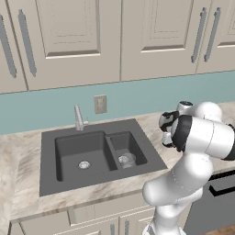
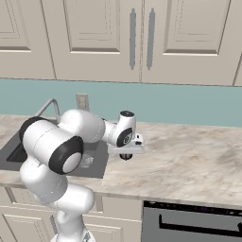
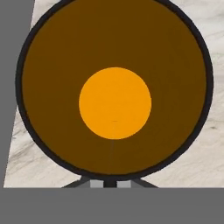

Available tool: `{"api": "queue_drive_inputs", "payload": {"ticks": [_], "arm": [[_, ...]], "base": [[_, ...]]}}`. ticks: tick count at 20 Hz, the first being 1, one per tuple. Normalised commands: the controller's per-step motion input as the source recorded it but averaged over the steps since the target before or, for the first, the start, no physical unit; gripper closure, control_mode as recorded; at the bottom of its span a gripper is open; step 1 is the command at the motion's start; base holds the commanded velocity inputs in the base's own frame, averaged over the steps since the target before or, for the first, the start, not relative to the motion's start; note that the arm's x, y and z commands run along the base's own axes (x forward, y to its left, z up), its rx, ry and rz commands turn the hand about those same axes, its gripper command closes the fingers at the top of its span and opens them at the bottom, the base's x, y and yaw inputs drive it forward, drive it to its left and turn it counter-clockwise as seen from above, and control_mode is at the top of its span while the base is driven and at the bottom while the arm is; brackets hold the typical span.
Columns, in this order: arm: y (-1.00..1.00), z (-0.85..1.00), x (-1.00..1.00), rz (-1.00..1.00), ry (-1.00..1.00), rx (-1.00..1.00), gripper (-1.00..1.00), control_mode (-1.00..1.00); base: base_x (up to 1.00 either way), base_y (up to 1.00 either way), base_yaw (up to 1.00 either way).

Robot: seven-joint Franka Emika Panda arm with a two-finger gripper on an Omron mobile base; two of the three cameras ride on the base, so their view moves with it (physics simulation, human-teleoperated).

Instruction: Move any existing items from the left basin to the right basin for drying. Then move the mug from the counter to the left basin of the sink for washing.

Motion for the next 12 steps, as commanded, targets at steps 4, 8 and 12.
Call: {"api": "queue_drive_inputs", "payload": {"ticks": [4,8,12], "arm": [[0.01,0.01,0.0,0.0,0.0,0.0,1.0,-1.0],[0.0,0.19,-0.02,0.0,-0.07,0.0,1.0,-1.0],[0.03,0.31,-0.07,0.0,-0.07,0.0,1.0,-1.0]], "base": [[0.0,0.0,0.0],[0.0,0.0,0.0],[0.0,0.0,0.0]]}}
